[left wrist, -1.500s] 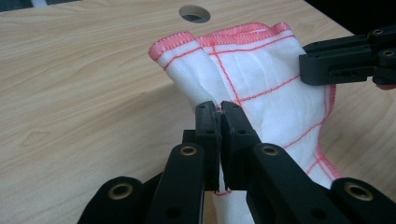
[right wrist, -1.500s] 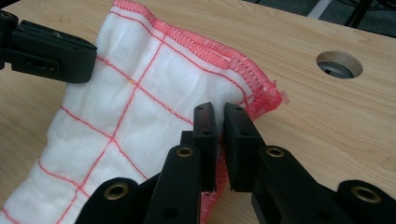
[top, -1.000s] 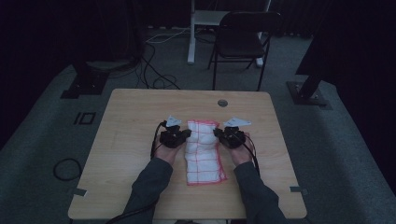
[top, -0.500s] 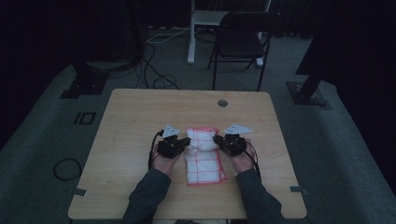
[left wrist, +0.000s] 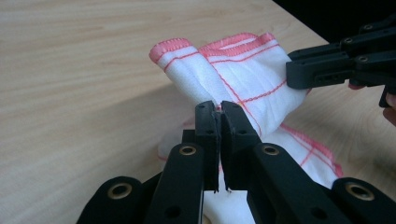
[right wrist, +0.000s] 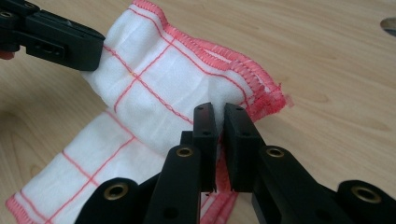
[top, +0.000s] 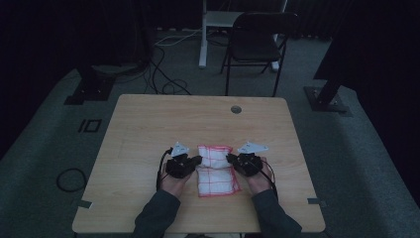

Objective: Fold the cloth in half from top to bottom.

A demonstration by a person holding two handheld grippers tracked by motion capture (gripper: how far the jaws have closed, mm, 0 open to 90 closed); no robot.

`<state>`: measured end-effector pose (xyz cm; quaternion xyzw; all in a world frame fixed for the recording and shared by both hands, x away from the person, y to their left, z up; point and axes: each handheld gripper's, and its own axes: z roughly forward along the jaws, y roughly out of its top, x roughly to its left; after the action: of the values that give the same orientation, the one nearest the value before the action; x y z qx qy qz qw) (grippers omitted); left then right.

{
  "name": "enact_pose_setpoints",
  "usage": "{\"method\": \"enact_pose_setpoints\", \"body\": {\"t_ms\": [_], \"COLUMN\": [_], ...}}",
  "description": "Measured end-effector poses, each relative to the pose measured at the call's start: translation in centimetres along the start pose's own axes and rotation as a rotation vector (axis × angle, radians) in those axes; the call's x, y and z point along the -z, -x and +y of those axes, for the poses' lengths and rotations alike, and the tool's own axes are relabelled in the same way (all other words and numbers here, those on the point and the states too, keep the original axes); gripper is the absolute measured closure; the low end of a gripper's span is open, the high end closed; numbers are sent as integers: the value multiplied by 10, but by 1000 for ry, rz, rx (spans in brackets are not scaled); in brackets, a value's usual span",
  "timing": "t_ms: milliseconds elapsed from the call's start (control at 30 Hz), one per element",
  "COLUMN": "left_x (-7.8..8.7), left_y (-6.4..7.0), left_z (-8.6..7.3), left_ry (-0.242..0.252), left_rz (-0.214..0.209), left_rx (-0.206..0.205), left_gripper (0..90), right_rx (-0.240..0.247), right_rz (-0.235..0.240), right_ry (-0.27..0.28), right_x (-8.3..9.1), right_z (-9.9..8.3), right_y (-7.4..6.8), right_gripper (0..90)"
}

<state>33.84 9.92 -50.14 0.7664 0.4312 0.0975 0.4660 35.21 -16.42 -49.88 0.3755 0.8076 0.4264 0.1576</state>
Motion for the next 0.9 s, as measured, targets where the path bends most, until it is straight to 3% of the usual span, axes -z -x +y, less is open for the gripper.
{"method": "enact_pose_setpoints", "body": {"t_ms": [267,900], "left_x": [1,-3], "left_y": [5,16], "left_z": [-14,-51], "left_ry": [-14,-92], "left_rz": [-11,11], "left_rx": [9,-40], "left_gripper": [869,864], "right_rx": [-13,2], "right_rz": [21,55], "right_ry": [-10,-100], "right_x": [4,3], "right_z": [-13,-39], "right_y": [-5,-17], "right_gripper": [844,838]}}
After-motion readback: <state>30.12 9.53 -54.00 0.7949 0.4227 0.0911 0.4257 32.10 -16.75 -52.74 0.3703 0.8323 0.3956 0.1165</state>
